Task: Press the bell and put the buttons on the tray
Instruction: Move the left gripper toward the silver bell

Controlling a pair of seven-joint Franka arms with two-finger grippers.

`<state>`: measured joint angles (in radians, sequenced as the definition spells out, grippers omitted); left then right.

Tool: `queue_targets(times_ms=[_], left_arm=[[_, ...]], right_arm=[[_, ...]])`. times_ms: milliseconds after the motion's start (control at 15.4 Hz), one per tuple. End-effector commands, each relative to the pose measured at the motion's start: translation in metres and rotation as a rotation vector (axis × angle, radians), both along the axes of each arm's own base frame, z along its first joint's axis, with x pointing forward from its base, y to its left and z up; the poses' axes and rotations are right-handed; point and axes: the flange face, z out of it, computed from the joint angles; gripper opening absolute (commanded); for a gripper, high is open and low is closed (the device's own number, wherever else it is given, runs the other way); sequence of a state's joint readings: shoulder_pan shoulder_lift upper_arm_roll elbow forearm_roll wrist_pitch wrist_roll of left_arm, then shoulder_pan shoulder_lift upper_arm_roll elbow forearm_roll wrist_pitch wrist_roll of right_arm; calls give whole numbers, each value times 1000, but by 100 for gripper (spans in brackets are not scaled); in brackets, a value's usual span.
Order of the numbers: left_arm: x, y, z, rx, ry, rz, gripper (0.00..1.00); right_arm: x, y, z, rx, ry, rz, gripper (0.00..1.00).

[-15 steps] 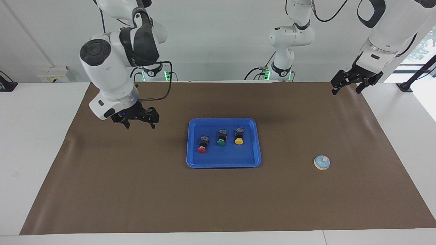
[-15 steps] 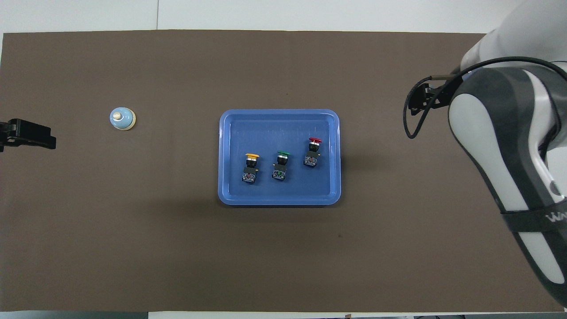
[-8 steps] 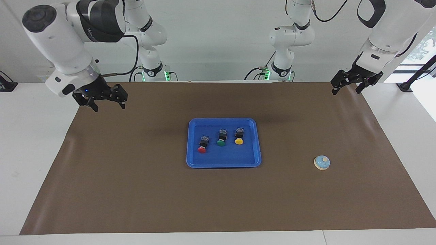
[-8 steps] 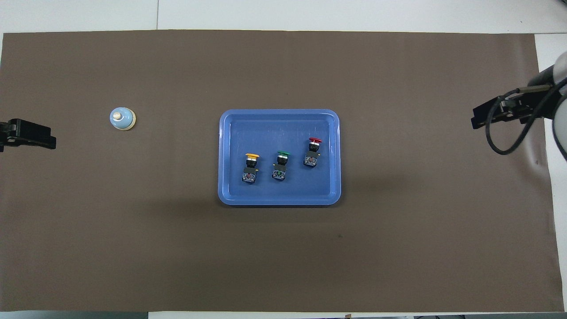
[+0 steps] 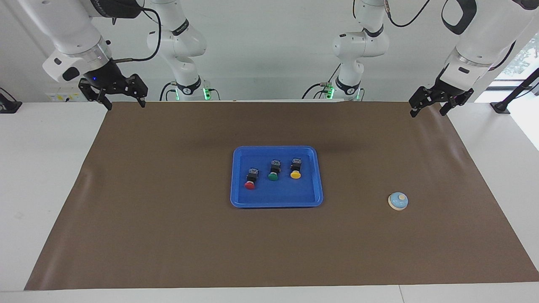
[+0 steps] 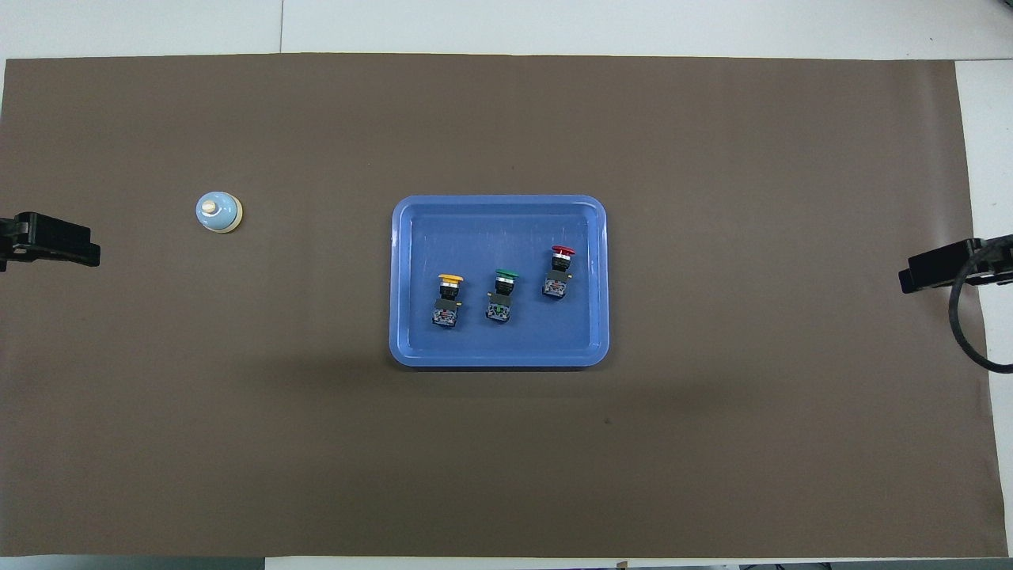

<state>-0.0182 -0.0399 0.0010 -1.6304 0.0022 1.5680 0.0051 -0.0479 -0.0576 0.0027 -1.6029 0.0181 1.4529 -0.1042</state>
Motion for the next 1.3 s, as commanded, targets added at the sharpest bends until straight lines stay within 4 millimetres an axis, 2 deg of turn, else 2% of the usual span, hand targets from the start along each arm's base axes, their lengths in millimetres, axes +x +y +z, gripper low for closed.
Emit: queue_targets(times_ms=[0, 325, 845, 910, 974, 1104, 1169, 1234], left_arm=[[-6, 1, 0, -11, 10, 6, 100], [-6, 2, 0, -11, 10, 7, 100], [-6, 1, 0, -11, 10, 6, 100], [-5, -5, 0, -10, -1, -5, 100], [-4, -6, -1, -12, -5, -7, 83], [-5, -7, -11, -12, -31, -3, 8], [-5, -6, -27, -12, -44, -3, 0], [2, -2, -46, -12, -68, 1, 0]], right_arm=[[2, 0, -12, -18, -22, -15, 100], [6, -1, -14, -75, -47, -28, 100], [4, 3, -12, -72, -42, -24, 100], [4, 3, -12, -72, -43, -24, 100], [4, 3, -11, -72, -45, -24, 100], [4, 3, -12, -72, -43, -24, 100], [4, 3, -11, -72, -45, -24, 100], [4, 3, -12, -72, -42, -24, 100]])
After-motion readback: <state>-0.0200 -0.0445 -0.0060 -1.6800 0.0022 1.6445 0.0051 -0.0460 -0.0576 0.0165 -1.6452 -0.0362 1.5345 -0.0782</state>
